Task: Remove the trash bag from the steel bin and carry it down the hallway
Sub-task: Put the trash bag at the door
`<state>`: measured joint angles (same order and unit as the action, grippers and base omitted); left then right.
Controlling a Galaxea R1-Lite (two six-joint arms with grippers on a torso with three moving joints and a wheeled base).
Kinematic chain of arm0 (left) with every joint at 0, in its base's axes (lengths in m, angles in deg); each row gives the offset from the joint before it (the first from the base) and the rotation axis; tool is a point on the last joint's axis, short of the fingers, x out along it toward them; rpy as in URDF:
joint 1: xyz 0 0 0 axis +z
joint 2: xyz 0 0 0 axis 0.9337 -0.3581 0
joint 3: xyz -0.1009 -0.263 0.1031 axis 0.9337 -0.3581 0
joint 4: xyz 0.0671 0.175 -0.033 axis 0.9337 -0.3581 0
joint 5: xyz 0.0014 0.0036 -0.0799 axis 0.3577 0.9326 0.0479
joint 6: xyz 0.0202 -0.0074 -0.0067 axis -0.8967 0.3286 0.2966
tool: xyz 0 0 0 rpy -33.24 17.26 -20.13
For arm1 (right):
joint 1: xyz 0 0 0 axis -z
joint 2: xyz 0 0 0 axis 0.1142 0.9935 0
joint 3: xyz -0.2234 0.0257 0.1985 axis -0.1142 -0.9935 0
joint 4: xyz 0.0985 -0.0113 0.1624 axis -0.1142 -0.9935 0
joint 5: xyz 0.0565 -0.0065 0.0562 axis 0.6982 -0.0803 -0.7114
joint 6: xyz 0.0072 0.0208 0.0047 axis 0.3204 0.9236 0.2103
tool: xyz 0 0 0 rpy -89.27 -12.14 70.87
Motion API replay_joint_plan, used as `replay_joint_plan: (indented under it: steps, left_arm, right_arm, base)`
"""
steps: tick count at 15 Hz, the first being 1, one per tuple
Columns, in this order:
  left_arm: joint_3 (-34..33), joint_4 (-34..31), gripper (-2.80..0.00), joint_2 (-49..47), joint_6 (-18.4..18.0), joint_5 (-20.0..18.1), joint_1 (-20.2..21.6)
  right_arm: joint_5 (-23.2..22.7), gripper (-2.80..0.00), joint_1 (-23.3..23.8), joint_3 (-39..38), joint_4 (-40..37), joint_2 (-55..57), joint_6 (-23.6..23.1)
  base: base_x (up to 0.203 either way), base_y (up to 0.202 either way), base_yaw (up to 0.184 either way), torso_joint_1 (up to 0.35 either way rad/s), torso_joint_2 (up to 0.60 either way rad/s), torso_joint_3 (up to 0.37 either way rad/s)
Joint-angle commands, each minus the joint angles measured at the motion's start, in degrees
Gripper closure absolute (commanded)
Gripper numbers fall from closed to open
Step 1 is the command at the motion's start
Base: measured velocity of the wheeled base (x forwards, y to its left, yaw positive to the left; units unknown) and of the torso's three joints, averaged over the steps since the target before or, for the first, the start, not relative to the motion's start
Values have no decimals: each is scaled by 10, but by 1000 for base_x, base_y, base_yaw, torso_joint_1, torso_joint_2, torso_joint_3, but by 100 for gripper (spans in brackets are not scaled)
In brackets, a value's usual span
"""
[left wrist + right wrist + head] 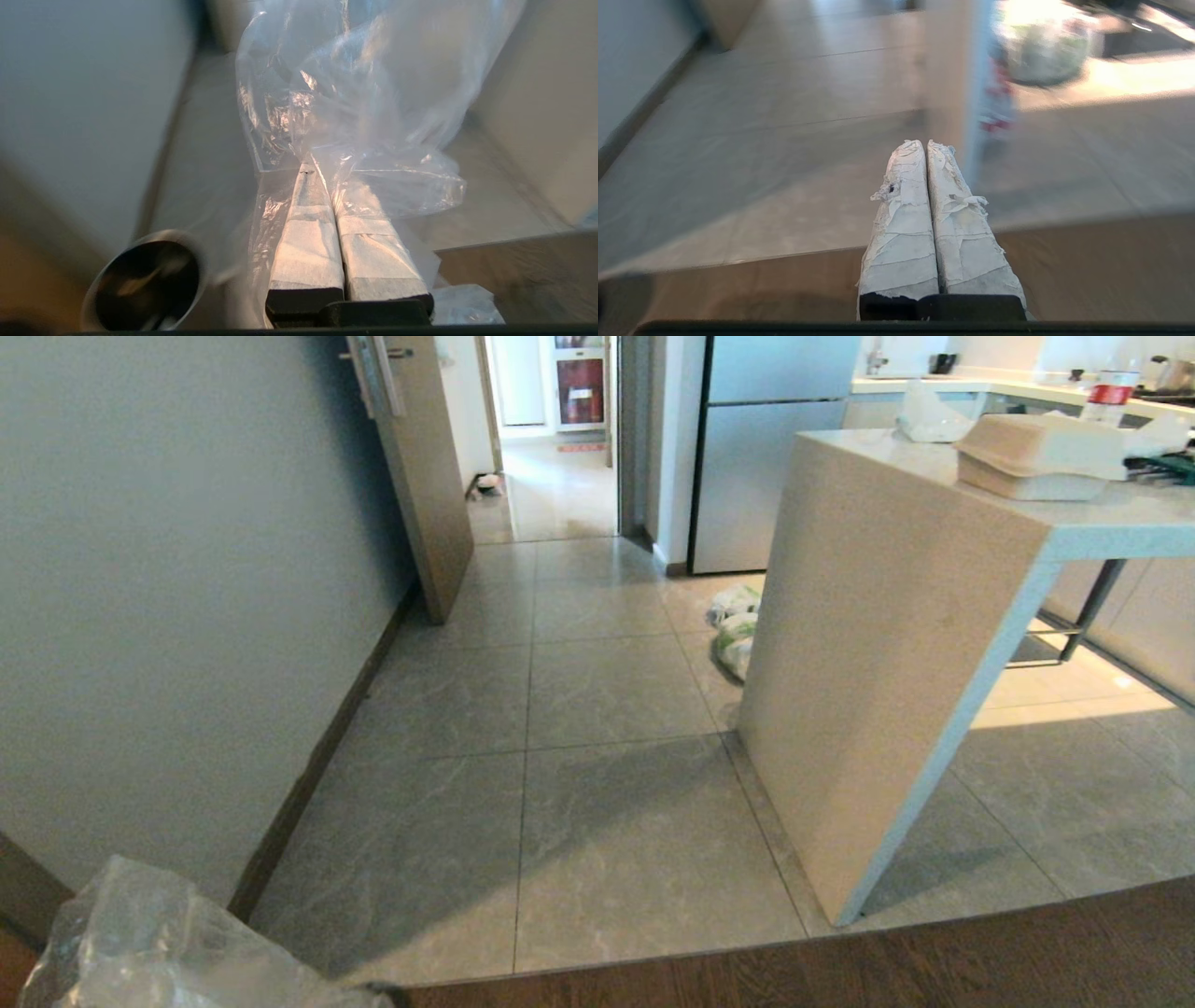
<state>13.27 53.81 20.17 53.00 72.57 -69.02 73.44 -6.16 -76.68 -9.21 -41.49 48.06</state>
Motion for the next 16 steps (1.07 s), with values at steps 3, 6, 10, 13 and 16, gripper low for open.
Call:
replay_joint_plan:
  steps: [3,6,10,13,16]
  left_arm:
    - [-1,0,0,-1,1,0,0]
    - [-1,0,0,-1,2,1,0]
    - [-1,0,0,-1,1,1,0]
    - [-1,0,0,-1,1,0,0]
    - [-1,1,0,-1,2,0,0]
  right_arm:
    - [-1,0,0,-1,-1,0,-5]
    - [-2,0,-1,-1,-2,0,-7]
    - [-2,0,-1,-1,-2,0,-9]
    - [-1,0,0,-1,-2,0,-8]
    - [-1,0,-1,-1,-1,0,-6]
  base:
    - [0,-10,192,21,-70,-61]
    - [1,-9,187,10,-12,-11]
    - [-1,0,27,2,1,-1]
    - [0,0,0,0,0,0]
    - [0,0,0,0,0,0]
